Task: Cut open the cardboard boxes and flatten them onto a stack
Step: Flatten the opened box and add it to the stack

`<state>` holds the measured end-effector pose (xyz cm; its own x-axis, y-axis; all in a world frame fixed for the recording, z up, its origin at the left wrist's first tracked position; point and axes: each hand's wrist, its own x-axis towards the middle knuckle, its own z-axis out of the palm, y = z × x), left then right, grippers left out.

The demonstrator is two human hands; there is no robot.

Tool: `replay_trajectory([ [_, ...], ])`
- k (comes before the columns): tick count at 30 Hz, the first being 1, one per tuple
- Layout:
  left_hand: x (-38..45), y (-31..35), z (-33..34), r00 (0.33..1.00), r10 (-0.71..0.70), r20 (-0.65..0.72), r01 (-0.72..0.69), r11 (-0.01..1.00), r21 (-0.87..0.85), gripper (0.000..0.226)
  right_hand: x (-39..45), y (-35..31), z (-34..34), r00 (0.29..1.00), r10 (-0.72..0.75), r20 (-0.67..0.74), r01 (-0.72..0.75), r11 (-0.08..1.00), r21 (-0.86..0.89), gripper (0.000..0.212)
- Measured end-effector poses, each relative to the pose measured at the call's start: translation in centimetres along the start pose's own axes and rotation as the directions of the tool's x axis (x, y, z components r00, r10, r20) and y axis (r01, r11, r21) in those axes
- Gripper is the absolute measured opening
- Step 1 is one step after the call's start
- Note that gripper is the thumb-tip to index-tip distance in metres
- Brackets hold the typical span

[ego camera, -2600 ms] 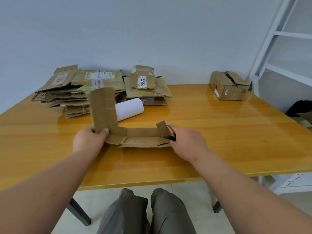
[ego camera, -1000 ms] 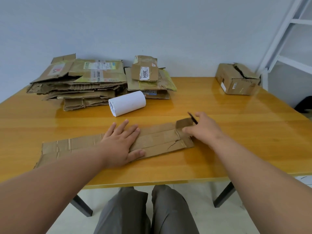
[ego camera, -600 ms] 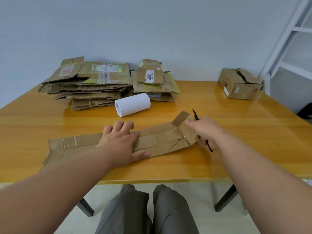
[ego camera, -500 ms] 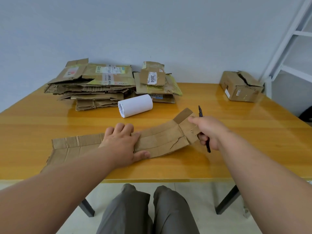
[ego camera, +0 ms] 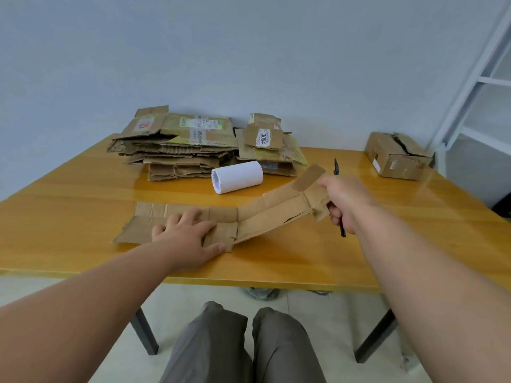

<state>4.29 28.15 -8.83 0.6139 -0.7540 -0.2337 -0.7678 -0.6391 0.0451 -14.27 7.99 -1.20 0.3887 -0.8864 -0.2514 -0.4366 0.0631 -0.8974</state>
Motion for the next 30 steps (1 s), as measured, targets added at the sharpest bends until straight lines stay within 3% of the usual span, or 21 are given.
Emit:
replay_trajectory([
  [6, 0.5, -0.1, -1.2, 0.994, 0.044, 0.096, -0.040, 0.998, -0.042, 0.076, -2.9, -4.2, 2.1, 0.996, -0.053, 0.069, 0.045, 0.993, 0.108, 0.017],
  [8, 0.4, -0.5, -1.7, 0.986, 0.083, 0.146, -0.047, 0.970, -0.239, 0.063, -4.1, -5.7, 3.2, 0.987, -0.099, 0.126, 0.086, 0.991, 0.107, 0.019],
  [10, 0.2, -1.3, -2.5, 0.984, 0.097, 0.147, 0.015, 0.785, -0.619, 0.040, -5.2, -6.8, 4.5, 0.970, -0.155, 0.186, 0.140, 0.986, 0.091, 0.018],
  [12, -0.2, -2.8, -3.4, 0.986, 0.055, 0.160, 0.115, 0.470, -0.875, 0.030, -5.8, -7.3, 6.3, 0.946, -0.207, 0.248, 0.197, 0.978, 0.064, 0.024],
  [14, -0.1, -5.0, -3.9, 0.981, 0.028, 0.193, 0.181, 0.230, -0.956, 0.045, -6.2, -7.5, 8.3, 0.920, -0.251, 0.300, 0.250, 0.967, 0.043, 0.035],
  [17, 0.0, -7.4, -4.3, 0.970, 0.070, 0.233, 0.231, 0.027, -0.972, 0.081, -6.6, -7.3, 10.8, 0.862, -0.294, 0.412, 0.300, 0.952, 0.052, 0.050],
  [19, -0.3, -8.4, -4.6, 0.974, 0.063, 0.218, 0.223, -0.095, -0.970, 0.088, -6.8, -7.2, 12.2, 0.806, -0.319, 0.498, 0.357, 0.934, 0.022, 0.058],
  [21, -0.7, -9.4, -4.6, 0.979, 0.047, 0.199, 0.205, -0.199, -0.958, 0.083, -6.9, -6.7, 13.7, 0.747, -0.355, 0.561, 0.525, 0.834, -0.171, 0.060],
  [23, -0.7, -10.5, -4.4, 0.979, 0.054, 0.196, 0.203, -0.285, -0.937, 0.083, -6.4, -5.2, 15.3, 0.676, -0.400, 0.618, 0.705, 0.595, -0.386, 0.049],
  [25, -0.7, -11.4, -4.1, 0.978, 0.058, 0.199, 0.207, -0.341, -0.917, 0.093, -5.6, -3.9, 16.4, 0.639, -0.437, 0.633, 0.766, 0.433, -0.475, 0.035],
  [28, -0.7, -12.9, -3.8, 0.974, -0.001, 0.227, 0.210, -0.369, -0.905, 0.099, -4.6, -3.2, 17.3, 0.624, -0.491, 0.608, 0.782, 0.401, -0.478, 0.016],
  [30, -0.7, -14.1, -3.7, 0.959, -0.062, 0.275, 0.243, -0.316, -0.917, 0.098, -4.1, -3.0, 17.8, 0.601, -0.492, 0.630, 0.796, 0.302, -0.524, 0.012],
])
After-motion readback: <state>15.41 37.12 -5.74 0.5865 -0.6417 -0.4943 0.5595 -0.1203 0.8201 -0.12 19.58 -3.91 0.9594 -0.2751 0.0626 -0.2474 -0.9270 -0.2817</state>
